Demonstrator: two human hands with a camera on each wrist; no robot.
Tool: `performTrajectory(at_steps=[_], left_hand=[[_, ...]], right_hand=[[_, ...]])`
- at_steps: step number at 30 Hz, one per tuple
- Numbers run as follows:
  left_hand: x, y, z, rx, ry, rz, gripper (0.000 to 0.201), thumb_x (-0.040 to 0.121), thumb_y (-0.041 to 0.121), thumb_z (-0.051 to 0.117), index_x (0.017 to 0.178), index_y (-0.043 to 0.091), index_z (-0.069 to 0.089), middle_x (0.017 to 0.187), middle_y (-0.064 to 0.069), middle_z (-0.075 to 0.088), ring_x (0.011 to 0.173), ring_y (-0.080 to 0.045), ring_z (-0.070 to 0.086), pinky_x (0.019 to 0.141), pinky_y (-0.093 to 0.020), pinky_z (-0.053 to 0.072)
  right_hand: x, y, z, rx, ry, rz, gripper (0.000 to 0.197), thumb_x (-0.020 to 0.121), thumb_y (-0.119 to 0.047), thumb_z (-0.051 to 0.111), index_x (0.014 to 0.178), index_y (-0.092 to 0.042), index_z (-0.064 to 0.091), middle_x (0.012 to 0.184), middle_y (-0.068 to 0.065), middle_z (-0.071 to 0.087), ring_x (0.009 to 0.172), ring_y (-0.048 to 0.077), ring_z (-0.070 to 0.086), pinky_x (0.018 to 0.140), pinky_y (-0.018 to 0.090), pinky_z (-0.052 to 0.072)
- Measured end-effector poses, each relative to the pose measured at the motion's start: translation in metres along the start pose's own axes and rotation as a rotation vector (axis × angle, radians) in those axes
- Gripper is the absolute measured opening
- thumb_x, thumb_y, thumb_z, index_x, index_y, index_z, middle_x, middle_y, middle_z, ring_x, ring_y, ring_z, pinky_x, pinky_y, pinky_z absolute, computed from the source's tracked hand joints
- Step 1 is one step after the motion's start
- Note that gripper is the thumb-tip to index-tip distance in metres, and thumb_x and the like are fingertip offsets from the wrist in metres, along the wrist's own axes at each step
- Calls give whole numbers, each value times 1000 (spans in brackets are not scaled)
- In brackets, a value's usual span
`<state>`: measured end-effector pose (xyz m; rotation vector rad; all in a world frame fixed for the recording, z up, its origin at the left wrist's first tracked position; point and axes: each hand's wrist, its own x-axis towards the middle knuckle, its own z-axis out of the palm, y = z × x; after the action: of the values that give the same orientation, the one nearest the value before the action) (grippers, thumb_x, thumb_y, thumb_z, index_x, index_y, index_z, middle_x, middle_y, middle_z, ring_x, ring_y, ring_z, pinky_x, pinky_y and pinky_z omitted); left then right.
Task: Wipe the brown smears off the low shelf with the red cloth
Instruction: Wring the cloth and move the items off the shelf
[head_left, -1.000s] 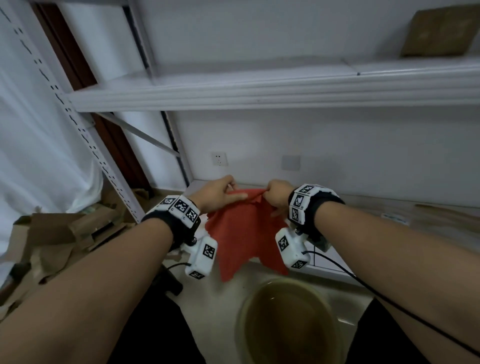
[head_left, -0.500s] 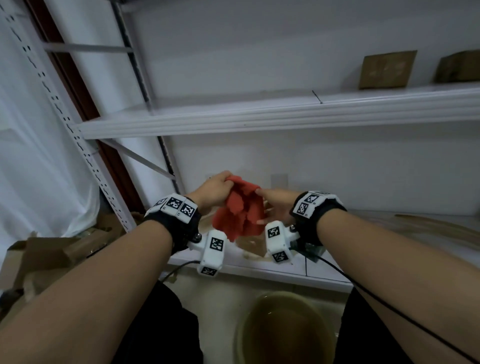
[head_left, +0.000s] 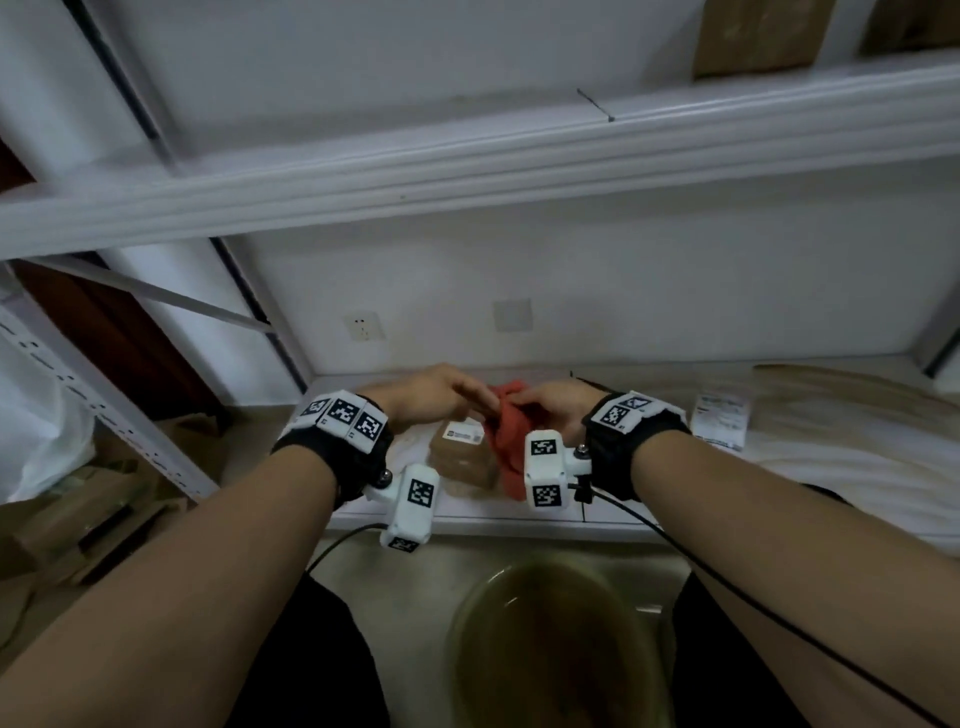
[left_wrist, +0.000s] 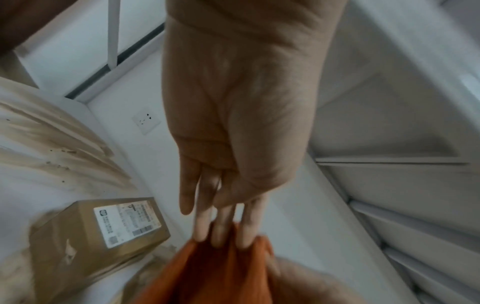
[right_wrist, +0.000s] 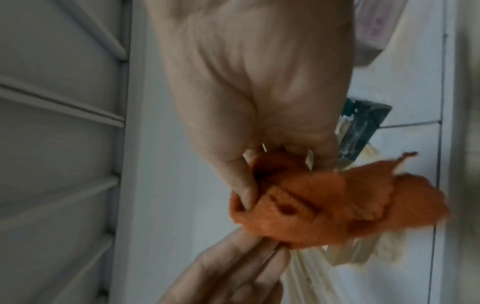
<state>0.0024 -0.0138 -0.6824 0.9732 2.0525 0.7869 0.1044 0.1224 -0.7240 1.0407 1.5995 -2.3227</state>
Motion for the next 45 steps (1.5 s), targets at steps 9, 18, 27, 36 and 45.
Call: performTrajectory(at_steps=[9, 18, 27, 36, 45], left_hand=[[77, -75, -4, 148, 152, -189, 39, 88, 0, 57, 125, 13, 59, 130, -1, 58, 117, -16, 53, 88, -20, 45], [133, -126, 30, 251, 181, -337, 95, 70, 46, 73, 148, 15, 27, 149, -14, 27, 133, -33, 38, 111, -43, 33], [170, -150, 57, 392, 175, -611, 107, 75, 59, 67, 151, 35, -4, 157, -18, -9, 141, -50, 7, 114, -57, 21], [156, -156, 37, 413, 277, -539, 97, 75, 54, 68, 149, 34, 10, 151, -23, 17, 135, -48, 23, 109, -52, 28], [89, -184, -11, 324, 408, -575, 95, 75, 52, 68, 148, 36, 11, 151, -22, 19, 136, -47, 23, 110, -52, 27]], right_hand=[[57, 0, -46, 216, 278, -104, 26, 58, -16, 60, 81, -4, 62, 86, 18, 62, 76, 29, 59, 74, 43, 51], [107, 15, -62, 455, 432, -100, 41, 90, -24, 45, 123, -3, 58, 118, 17, 64, 105, 30, 60, 103, 48, 44], [128, 20, -68, 435, 584, -187, 24, 95, -23, 49, 75, -17, 60, 77, 7, 64, 75, 23, 62, 74, 28, 54], [132, 28, -47, 233, 536, -164, 17, 86, -13, 62, 102, -9, 61, 107, 15, 66, 98, 30, 63, 96, 42, 49], [127, 36, 12, 123, 451, -197, 26, 82, 2, 60, 108, -1, 59, 99, 22, 63, 92, 35, 62, 93, 52, 50]])
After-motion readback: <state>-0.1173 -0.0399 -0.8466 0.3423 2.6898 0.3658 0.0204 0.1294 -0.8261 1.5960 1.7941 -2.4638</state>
